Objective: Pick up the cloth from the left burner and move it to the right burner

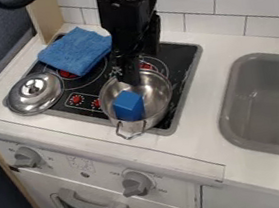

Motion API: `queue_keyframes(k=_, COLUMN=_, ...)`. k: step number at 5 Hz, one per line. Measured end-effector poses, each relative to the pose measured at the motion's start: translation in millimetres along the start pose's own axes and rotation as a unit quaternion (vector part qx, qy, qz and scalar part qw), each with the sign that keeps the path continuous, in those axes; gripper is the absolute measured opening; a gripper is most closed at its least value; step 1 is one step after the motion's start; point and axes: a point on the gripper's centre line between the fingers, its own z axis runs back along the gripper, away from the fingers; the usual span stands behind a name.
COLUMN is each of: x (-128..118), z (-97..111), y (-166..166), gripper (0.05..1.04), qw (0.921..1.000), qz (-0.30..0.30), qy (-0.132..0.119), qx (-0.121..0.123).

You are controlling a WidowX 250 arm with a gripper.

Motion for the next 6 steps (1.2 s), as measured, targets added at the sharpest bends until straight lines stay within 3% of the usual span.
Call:
queue_keyframes(k=1, x=-2, z=-8, y=2, gripper=0.999, qw=0.9999, qz=-0.003, qy=0.002, qx=0.015)
queue_keyframes(k=2, x=30, z=-8, y=-9, gripper=0.999, qw=0.9976, qz=0.064, qy=0.018, qx=0.016)
queue_keyframes(k=3, x=60, z=-17, y=-21, gripper=0.999, qw=0.9930, qz=0.110, qy=0.026, qx=0.031)
queue_keyframes(k=4, x=97, z=-17, y=-28, gripper=0.999, qw=0.9880, qz=0.149, qy=0.023, qx=0.033)
queue_keyframes(k=6, x=145, z=-40, y=-55, gripper=0.999, qw=0.9794, qz=0.194, qy=0.021, qx=0.053)
